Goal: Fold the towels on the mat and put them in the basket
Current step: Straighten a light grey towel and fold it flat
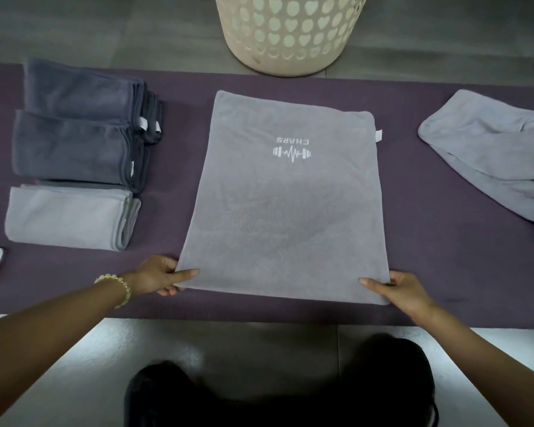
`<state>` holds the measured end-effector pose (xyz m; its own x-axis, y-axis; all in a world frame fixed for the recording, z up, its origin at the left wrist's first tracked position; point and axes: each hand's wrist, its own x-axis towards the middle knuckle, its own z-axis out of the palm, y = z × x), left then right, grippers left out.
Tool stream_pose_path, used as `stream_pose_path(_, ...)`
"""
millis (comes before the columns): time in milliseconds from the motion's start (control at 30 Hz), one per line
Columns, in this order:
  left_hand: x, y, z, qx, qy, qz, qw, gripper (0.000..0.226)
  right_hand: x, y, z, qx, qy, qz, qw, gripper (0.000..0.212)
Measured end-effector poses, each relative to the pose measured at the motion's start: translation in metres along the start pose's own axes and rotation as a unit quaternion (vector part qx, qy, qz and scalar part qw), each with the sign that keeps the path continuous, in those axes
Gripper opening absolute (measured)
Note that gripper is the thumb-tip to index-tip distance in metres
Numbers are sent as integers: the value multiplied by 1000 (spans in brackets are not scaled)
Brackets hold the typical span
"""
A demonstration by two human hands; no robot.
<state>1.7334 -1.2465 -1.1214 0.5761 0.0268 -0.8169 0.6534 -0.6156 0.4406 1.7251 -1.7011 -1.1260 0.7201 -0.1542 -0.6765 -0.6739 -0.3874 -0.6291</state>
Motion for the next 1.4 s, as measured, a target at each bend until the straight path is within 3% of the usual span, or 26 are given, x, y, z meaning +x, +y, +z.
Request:
stream_pose_path(200, 7, -5, 0, 18, 7, 10, 1000, 29, -5, 5, -5, -14, 25, -29, 999, 16)
stream_pose_path(300, 9, -8, 1, 8, 4, 5, 1000, 29, -11, 7, -8, 30, 13, -38, 999, 14)
stream_pose_path(500, 8, -4, 1, 61, -3, -10, 998, 38, -13, 9, -10, -18, 87, -66, 994, 31)
stream_pose_path(567, 2, 4, 1, 151, 68, 11, 986, 49, -13, 11, -2, -65, 145, -93, 983, 44)
stream_pose_path(633, -4, 11, 5, 234, 224, 69, 944, 55, -17, 9, 12, -119, 175, -180, 961, 46)
stream_pose_path(700, -7, 14, 17, 248, 305, 235, 889, 49, -19, 5, 35, -182, 116, -310, 926, 42)
stream_pose_path(733, -5, 13, 25, 263, 283, 333, 860, 46, -18, 4, 47, -220, 63, -357, 906, 44)
stream_pose_path(800, 5, 6, 44, 328, 157, 453, 814, 51, -9, 11, 72, -291, -33, -418, 860, 50)
stream_pose_path(867, 17, -2, 61, 390, 52, 467, 792, 55, -1, 20, 89, -354, -83, -455, 813, 52)
stream_pose_path(900, 24, -6, 65, 420, 42, 470, 775, 57, 3, 23, 93, -384, -90, -465, 793, 52)
stream_pose_path(1000, 37, -15, 64, 513, 95, 511, 683, 60, 8, 27, 95, -420, -80, -495, 756, 48)
stream_pose_path(1100, 47, -15, 56, 540, 107, 539, 637, 66, 14, 27, 94, -415, -65, -519, 745, 43)
stream_pose_path(1267, 47, -15, 57, 539, 113, 555, 624, 62, 20, 20, 94, -381, -15, -572, 727, 43)
stream_pose_path(1333, 41, -7, 53, 503, 102, 560, 650, 72, 20, 11, 92, -356, -17, -569, 741, 46)
stream_pose_path(1400, 29, 10, 49, 444, 77, 552, 701, 54, 16, -7, 87, -323, -41, -534, 780, 50)
